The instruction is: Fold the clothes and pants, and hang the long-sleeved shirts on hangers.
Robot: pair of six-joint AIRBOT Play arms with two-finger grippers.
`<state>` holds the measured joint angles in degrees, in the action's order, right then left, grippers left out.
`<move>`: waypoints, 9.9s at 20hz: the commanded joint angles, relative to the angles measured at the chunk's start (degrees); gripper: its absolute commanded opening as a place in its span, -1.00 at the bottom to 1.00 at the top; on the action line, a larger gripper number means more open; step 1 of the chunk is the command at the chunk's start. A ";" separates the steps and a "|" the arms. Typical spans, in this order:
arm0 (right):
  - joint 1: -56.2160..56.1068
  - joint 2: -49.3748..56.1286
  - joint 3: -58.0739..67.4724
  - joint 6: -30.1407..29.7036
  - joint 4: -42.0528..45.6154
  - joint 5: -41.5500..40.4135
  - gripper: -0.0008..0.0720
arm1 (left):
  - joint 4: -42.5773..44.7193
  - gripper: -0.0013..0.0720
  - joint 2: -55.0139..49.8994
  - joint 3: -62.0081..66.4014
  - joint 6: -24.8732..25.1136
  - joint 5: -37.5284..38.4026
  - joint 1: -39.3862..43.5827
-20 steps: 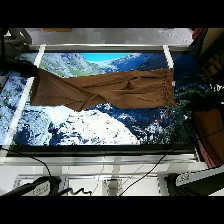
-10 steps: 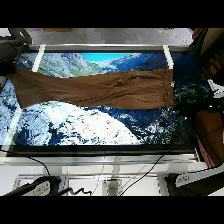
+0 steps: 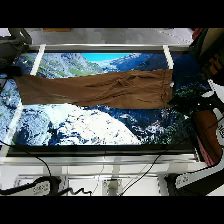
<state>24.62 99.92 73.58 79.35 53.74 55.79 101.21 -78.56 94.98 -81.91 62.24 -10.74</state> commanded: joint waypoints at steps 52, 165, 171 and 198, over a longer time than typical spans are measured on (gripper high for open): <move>2.12 -16.87 6.93 -1.90 19.39 20.09 -0.87 | -36.72 0.35 -21.68 -13.77 23.67 12.00 -24.33; 2.12 -28.20 6.95 -1.81 20.79 21.40 -0.87 | -41.64 -0.48 -9.20 -36.24 37.99 -4.81 -15.04; 2.12 -28.20 6.95 -1.81 20.68 21.49 -0.87 | -40.79 0.20 -6.56 -34.58 39.60 -5.07 -17.03; 2.12 -28.20 6.95 -1.38 20.00 22.67 -0.87 | -37.97 -0.55 -12.41 -34.58 42.97 3.15 -17.27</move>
<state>26.76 71.77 80.53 77.97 73.76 78.41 59.86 -91.00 60.42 -39.40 63.88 -27.97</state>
